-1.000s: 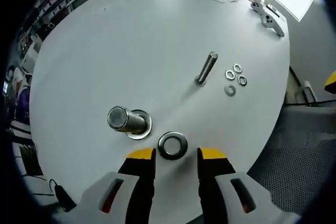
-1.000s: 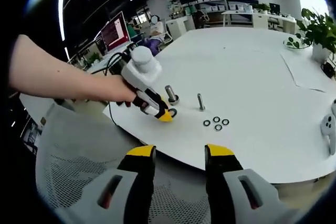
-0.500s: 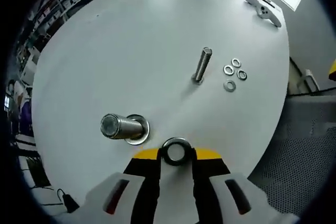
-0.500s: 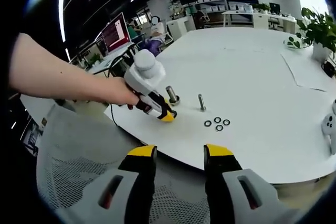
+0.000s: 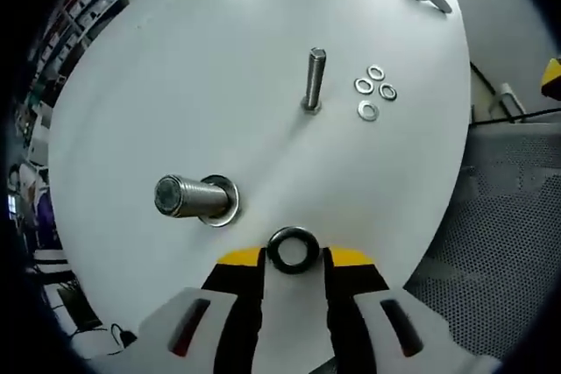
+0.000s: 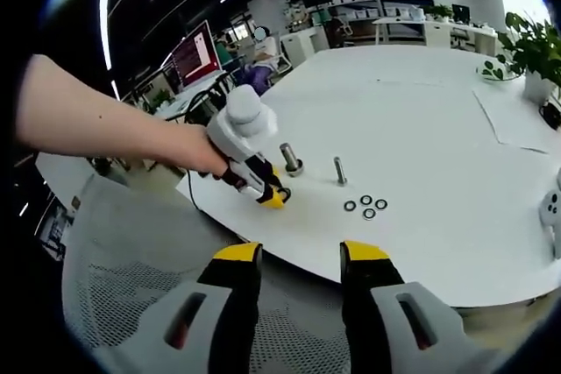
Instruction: Place the washer onto the threaded stud by aligning its center hole with the stud, sliding it down to the base, and recovering from edge contact or off-axis alignment until the washer reaches the visible bottom stop.
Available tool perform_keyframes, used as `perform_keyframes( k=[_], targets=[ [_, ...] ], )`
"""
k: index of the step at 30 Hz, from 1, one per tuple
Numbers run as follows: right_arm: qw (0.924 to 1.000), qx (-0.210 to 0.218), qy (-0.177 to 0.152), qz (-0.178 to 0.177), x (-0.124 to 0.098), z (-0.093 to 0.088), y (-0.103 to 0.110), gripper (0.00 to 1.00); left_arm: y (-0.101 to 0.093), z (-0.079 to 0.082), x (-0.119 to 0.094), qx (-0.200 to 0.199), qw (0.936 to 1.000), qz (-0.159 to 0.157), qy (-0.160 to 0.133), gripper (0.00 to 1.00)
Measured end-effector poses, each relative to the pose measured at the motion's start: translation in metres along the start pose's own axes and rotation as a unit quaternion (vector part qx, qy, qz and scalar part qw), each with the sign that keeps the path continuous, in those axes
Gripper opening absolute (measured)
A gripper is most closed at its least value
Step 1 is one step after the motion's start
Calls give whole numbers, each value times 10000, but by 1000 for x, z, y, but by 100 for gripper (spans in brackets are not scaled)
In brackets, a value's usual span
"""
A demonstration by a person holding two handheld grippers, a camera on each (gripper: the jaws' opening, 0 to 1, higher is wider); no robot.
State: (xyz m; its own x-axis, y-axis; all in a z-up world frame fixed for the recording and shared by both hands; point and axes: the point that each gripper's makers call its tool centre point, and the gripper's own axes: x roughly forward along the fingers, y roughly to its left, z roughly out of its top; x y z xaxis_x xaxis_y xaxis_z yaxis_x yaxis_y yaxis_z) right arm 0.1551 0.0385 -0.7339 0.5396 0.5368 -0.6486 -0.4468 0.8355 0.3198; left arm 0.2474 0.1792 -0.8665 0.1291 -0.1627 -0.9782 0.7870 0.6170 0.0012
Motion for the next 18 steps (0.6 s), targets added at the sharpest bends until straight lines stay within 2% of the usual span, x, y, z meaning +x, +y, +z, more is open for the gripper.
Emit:
perform_keyframes(
  k=[13, 15, 18],
  targets=[
    [10000, 24, -22, 33, 0, 1, 1, 38, 0, 1, 0, -26, 10000, 48, 36, 28],
    [10000, 20, -22, 35, 0, 1, 1, 38, 0, 3, 0, -41, 10000, 72, -23, 21],
    [10000, 25, -19, 33, 0, 1, 1, 38, -3, 2, -2, -80, 9999, 104, -101, 21]
  ],
)
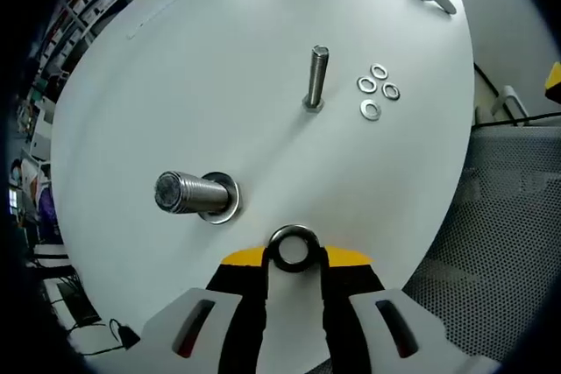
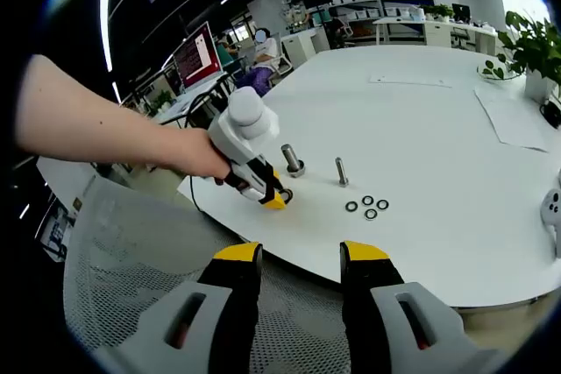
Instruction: Place the washer onto the threaded stud by aligning its center hole with the stud, sliding it down to the base, and recovering from edge contact or off-axis alignment until the washer reaches the visible bottom stop.
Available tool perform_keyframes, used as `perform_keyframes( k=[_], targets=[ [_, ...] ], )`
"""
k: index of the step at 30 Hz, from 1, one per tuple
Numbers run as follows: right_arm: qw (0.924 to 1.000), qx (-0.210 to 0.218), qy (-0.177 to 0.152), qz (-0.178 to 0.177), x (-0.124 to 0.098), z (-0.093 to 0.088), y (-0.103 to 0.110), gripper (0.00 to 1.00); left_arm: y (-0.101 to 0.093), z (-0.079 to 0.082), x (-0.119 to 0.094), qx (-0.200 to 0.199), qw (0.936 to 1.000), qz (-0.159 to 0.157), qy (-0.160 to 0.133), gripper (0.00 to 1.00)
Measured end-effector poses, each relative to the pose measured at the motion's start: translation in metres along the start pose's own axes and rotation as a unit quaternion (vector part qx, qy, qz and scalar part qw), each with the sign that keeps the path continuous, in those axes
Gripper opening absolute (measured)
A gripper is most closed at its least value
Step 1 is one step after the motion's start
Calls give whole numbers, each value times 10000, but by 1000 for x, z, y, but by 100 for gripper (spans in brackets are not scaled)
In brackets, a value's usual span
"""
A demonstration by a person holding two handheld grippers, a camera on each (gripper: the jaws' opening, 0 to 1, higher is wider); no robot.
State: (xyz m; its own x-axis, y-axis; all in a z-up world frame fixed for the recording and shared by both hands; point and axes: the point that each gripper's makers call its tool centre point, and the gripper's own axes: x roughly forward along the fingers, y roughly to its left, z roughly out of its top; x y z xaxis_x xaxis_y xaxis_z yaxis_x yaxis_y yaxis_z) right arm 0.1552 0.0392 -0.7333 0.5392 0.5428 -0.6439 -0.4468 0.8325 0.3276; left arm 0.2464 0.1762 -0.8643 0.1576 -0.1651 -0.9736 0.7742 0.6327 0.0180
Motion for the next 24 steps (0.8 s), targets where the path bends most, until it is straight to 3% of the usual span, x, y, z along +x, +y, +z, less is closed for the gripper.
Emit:
perform_keyframes(
  k=[5, 11, 18, 20, 24],
  targets=[
    [10000, 8, -10, 4, 0, 0, 0, 38, 1, 0, 0, -26, 9999, -24, -120, 20],
    [10000, 20, -5, -1, 0, 0, 0, 38, 1, 1, 0, -98, 9995, -12, 285, 21],
    [10000, 23, -9, -5, 0, 0, 0, 38, 2, 0, 1, -181, 9991, -45, 381, 23],
    [10000, 25, -11, -4, 0, 0, 0, 38, -3, 1, 1, -404, 9982, -182, 410, 30],
    [10000, 32, -13, 2, 0, 0, 0, 38, -4, 1, 2, -370, 9977, -63, 570, 32]
  ],
)
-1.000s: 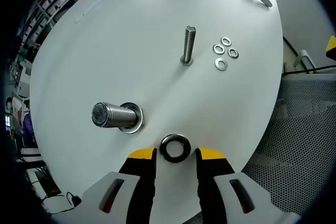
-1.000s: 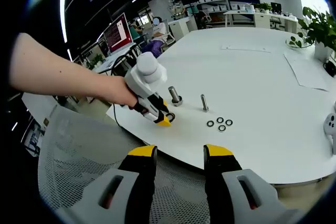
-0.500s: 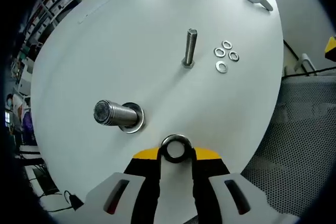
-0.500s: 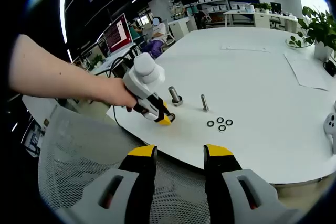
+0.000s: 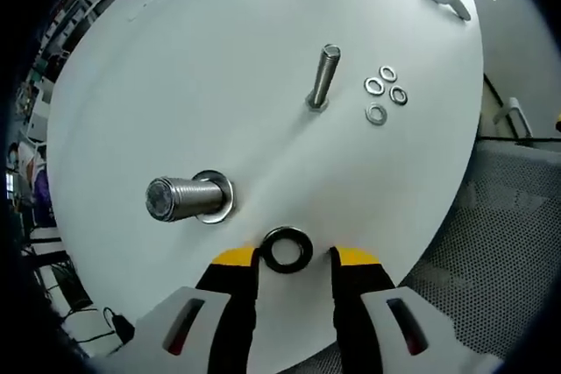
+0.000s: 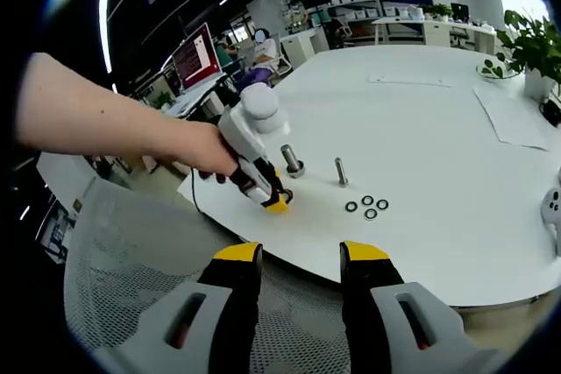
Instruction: Place the washer onto the threaded stud by aligning its center hole with the stud, sliding it down to the base, and recovering from edge contact or off-axis alignment until the washer reaches the visible bottom stop.
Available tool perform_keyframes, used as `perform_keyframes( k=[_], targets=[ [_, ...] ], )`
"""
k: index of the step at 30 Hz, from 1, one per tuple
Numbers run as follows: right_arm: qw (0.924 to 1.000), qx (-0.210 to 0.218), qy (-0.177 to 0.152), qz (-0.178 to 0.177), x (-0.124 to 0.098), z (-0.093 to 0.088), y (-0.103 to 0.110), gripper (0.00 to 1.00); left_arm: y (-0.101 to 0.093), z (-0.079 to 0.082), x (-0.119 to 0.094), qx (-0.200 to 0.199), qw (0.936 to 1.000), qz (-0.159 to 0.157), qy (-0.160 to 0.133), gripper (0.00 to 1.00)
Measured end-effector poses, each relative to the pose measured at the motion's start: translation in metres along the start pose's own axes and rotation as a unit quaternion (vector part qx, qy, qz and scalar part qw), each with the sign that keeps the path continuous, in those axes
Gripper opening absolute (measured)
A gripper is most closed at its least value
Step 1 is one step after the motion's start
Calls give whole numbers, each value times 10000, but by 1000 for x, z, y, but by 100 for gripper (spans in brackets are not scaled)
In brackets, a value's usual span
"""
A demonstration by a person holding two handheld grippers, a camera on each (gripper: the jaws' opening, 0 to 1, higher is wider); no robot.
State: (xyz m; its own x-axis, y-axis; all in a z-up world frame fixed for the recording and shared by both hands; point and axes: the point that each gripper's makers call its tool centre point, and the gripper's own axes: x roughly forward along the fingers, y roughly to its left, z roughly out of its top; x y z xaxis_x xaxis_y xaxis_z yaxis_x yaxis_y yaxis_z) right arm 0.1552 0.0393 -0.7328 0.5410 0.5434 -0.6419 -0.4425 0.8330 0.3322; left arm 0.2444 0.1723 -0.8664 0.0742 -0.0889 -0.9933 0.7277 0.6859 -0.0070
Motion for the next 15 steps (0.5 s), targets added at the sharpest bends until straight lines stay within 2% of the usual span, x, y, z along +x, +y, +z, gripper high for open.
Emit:
perform_keyframes(
  k=[5, 7, 10, 15],
  targets=[
    [10000, 12, -11, 3, 0, 0, 0, 38, 1, -1, -1, 25, 10000, -1, -3, 30],
    [10000, 16, -12, 8, 0, 0, 0, 38, 5, 0, 0, -110, 9999, 29, -64, 27],
    [10000, 19, -16, 8, 0, 0, 0, 38, 8, 1, 1, -97, 9999, 56, -122, 22],
    [10000, 22, -19, 9, 0, 0, 0, 38, 7, 1, 1, -60, 9999, 69, -69, 21]
  ],
)
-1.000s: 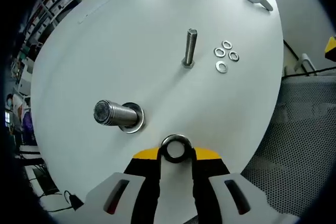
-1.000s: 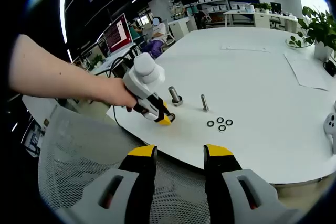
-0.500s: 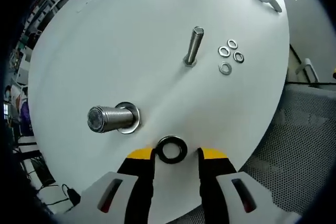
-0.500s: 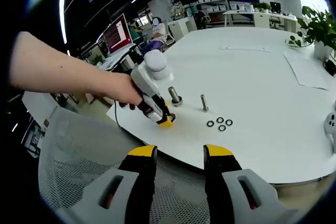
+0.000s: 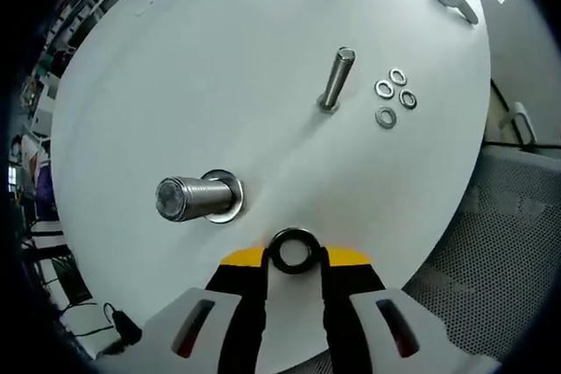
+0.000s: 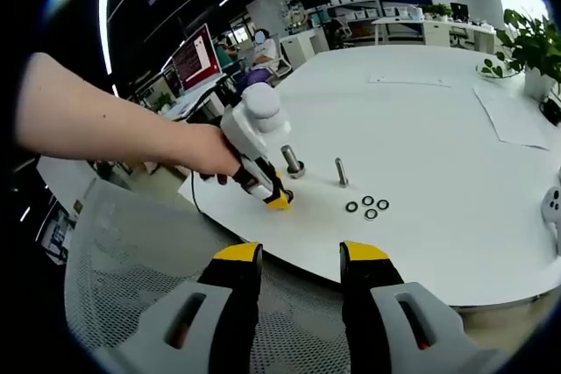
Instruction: Place the washer onto the threaded stud by aligning its center hole with the stud, sliding it down to the base, and recovering from edge contact or off-axis alignment until the washer reaches the visible bottom stop.
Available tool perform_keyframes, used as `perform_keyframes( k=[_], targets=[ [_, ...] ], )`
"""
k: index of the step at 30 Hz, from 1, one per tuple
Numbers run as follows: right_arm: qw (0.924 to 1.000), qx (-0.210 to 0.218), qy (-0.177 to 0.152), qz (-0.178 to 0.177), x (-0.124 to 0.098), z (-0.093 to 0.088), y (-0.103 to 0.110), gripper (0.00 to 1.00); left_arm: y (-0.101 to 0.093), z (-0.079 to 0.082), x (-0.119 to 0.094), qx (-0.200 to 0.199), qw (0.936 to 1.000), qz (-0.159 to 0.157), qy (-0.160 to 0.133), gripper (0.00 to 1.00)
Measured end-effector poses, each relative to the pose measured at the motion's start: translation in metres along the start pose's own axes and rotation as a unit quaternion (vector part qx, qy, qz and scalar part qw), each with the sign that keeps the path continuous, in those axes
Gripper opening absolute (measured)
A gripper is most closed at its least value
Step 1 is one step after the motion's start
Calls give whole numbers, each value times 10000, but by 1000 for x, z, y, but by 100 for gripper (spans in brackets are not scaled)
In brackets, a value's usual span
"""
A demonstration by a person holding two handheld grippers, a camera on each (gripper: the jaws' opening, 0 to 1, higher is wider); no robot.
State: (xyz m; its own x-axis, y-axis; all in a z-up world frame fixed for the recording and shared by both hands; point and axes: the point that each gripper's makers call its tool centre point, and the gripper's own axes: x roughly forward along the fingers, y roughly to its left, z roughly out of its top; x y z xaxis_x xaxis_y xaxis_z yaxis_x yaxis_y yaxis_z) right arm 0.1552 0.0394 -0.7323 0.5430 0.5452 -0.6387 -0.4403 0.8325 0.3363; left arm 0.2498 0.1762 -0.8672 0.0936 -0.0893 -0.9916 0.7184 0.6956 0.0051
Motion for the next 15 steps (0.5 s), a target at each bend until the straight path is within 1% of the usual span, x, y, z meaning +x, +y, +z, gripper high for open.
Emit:
perform_keyframes(
  k=[3, 5, 10, 11, 13, 15],
  targets=[
    [10000, -3, 6, 4, 0, 0, 0, 38, 0, 0, 0, -11, 10000, 8, 2, 20],
    [10000, -6, 3, 4, 0, 0, 0, 38, 1, -1, -1, -109, 9999, -4, -82, 20],
    [10000, 1, -4, 7, 0, 1, 0, 38, 0, -2, -2, -6, 9995, 8, -302, 19],
    [10000, 9, -9, 6, 0, 1, 0, 38, 0, -2, -2, 33, 9995, 5, -320, 19],
    [10000, 16, -11, 5, 0, 1, 0, 38, 2, -6, -3, 196, 9995, 39, -241, 19],
    [10000, 19, -14, 6, 0, 1, 0, 38, 4, -8, -4, 289, 9992, 104, -266, 19]
  ],
)
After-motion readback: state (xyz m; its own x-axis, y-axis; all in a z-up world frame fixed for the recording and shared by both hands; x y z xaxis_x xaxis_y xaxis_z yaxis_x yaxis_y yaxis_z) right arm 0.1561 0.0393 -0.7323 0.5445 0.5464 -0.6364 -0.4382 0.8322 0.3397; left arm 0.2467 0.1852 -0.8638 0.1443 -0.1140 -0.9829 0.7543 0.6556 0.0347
